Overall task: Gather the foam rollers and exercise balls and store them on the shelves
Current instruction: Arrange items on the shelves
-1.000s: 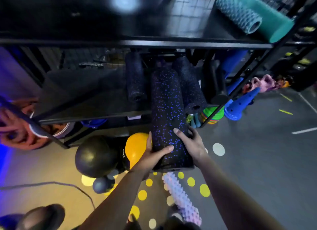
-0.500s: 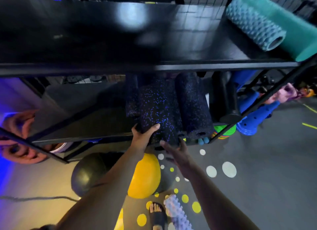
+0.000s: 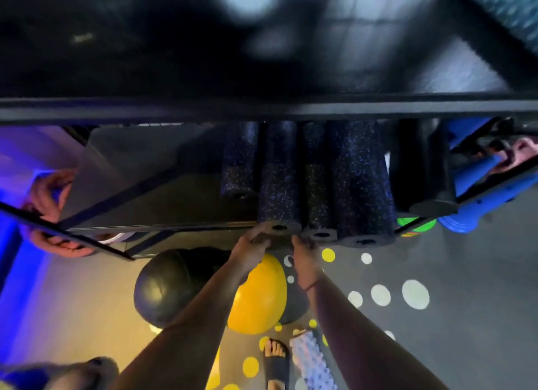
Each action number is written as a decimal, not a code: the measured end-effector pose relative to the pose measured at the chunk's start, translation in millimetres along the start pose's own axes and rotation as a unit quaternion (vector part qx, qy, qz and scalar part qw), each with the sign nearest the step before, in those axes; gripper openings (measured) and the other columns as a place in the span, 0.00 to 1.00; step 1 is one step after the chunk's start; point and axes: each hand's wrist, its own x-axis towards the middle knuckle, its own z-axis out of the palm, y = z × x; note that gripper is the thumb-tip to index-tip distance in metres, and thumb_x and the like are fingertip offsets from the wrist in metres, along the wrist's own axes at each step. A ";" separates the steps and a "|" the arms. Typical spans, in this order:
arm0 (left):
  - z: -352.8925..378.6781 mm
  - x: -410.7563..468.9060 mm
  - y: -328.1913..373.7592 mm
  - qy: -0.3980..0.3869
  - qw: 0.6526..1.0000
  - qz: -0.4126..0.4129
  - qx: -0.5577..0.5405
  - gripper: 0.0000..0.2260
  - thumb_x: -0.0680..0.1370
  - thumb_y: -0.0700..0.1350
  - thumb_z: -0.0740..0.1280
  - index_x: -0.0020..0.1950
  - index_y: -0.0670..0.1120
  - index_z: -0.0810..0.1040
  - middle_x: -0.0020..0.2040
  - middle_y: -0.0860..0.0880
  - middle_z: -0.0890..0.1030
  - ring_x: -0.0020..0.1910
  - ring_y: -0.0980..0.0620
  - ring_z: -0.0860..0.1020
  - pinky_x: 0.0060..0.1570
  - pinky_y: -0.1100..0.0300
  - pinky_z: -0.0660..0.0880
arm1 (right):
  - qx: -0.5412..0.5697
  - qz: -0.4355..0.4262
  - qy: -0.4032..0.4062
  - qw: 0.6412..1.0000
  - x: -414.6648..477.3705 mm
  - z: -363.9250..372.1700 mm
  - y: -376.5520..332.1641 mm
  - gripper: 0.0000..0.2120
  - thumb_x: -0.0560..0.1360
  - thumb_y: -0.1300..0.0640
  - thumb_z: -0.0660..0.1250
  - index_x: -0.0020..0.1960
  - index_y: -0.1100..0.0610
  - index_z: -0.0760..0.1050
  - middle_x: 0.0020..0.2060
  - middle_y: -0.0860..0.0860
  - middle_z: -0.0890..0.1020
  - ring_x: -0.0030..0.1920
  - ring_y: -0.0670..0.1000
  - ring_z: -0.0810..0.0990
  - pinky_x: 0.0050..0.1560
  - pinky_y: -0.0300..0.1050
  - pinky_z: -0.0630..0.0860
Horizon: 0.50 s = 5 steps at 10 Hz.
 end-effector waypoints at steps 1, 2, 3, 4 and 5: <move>-16.2 -28.0 -48.5 -0.015 0.999 -0.042 -0.030 0.21 0.82 0.36 0.64 0.74 0.51 0.72 0.60 0.48 0.77 0.56 0.48 0.74 0.47 0.53 0.72 | -0.024 0.021 0.007 0.999 -18.3 3.7 37.2 0.15 0.80 0.55 0.67 0.63 0.63 0.74 0.53 0.59 0.81 0.47 0.52 0.78 0.50 0.45 0.77; -38.4 -56.6 -94.0 -0.032 0.997 -0.058 -0.048 0.24 0.80 0.31 0.64 0.75 0.47 0.70 0.58 0.46 0.78 0.67 0.45 0.74 0.37 0.60 0.75 | -0.053 0.037 -0.006 0.998 -40.8 9.9 69.4 0.19 0.79 0.56 0.67 0.68 0.60 0.71 0.54 0.55 0.77 0.53 0.54 0.76 0.61 0.53 0.76; -63.7 -91.4 -141.1 -0.040 0.994 -0.068 -0.071 0.24 0.79 0.28 0.64 0.73 0.44 0.70 0.54 0.46 0.81 0.72 0.37 0.70 0.47 0.54 0.75 | -0.086 0.050 -0.012 0.995 -66.4 19.9 110.3 0.20 0.79 0.58 0.65 0.69 0.59 0.70 0.52 0.54 0.77 0.52 0.55 0.78 0.63 0.57 0.77; -86.4 -143.5 -180.5 -0.031 0.997 -0.056 -0.048 0.23 0.81 0.33 0.64 0.75 0.48 0.71 0.63 0.42 0.79 0.66 0.40 0.76 0.51 0.51 0.71 | -0.094 0.066 -0.014 0.993 -114.0 24.1 162.2 0.19 0.81 0.61 0.63 0.71 0.60 0.70 0.53 0.53 0.75 0.48 0.52 0.76 0.54 0.49 0.78; -108.0 -197.2 -219.4 -0.044 0.996 -0.071 -0.031 0.20 0.83 0.39 0.63 0.72 0.56 0.72 0.64 0.45 0.80 0.62 0.45 0.78 0.51 0.51 0.72 | -0.086 0.107 0.004 0.991 -204.0 15.3 207.7 0.16 0.81 0.64 0.62 0.69 0.60 0.71 0.51 0.54 0.75 0.39 0.46 0.74 0.39 0.39 0.74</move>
